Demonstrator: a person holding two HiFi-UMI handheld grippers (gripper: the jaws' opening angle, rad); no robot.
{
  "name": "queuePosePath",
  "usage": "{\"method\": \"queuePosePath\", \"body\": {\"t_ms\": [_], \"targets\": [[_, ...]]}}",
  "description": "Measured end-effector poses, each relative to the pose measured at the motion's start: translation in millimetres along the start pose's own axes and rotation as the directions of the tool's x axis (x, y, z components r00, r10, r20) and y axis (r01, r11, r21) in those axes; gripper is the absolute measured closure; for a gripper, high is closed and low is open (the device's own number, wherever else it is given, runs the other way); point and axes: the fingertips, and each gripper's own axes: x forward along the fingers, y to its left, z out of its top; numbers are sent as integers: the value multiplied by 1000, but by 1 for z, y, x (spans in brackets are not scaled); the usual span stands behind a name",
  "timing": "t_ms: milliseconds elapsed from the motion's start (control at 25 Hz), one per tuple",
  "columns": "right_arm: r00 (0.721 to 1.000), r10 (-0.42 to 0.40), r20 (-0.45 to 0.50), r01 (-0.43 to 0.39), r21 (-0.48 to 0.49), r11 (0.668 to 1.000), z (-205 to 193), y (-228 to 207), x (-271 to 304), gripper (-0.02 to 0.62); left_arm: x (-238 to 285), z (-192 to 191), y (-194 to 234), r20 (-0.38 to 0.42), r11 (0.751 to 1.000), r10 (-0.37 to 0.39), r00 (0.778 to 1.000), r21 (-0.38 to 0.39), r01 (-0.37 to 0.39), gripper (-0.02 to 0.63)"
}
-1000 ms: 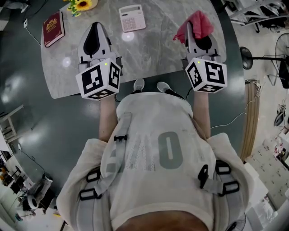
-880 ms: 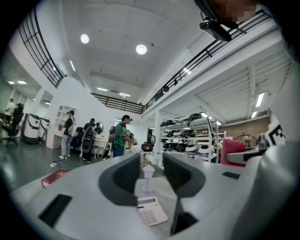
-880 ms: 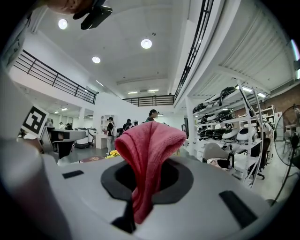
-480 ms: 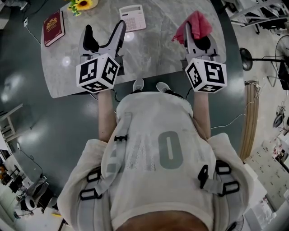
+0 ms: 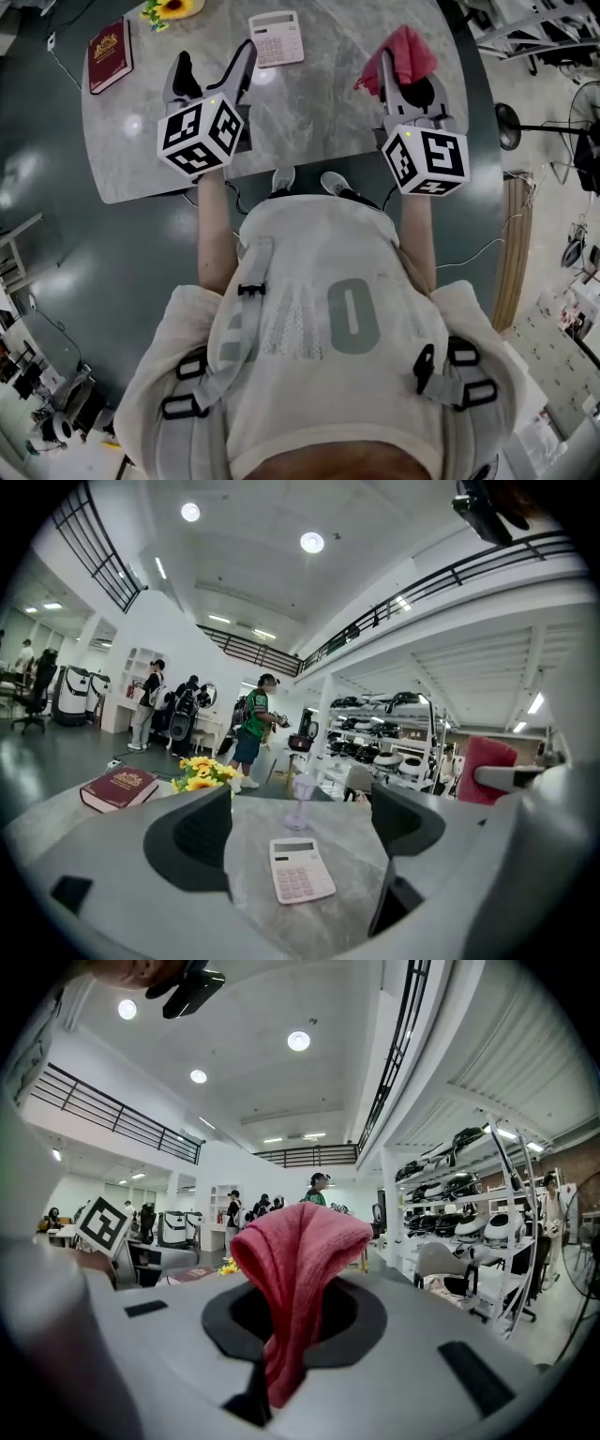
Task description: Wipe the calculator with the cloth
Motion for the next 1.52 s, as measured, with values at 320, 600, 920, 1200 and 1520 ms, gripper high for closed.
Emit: {"method": "queuePosePath", "body": {"t_ms": [320, 600, 920, 1200, 1520], "targets": [[999, 9, -51, -9, 1, 1000, -16, 5, 8, 538, 59, -84, 46, -246, 998, 68, 967, 22, -65, 158], [995, 6, -97, -7, -4, 1000, -29, 5, 7, 538, 93, -152, 78, -443, 995, 102, 890, 62, -83, 158], [991, -13, -137, 11, -14, 1000, -42, -2, 4, 538, 110, -205, 92, -585, 992, 126, 801, 96, -86, 158], [987, -22, -157, 17, -34, 999, -46, -6, 5, 538, 112, -236, 105, -658, 988, 145, 739, 58, -142, 159], [987, 4, -162, -13, -52, 999, -44, 0, 6, 538, 108, -237, 100, -674, 988, 127, 728, 24, -150, 158]]}}
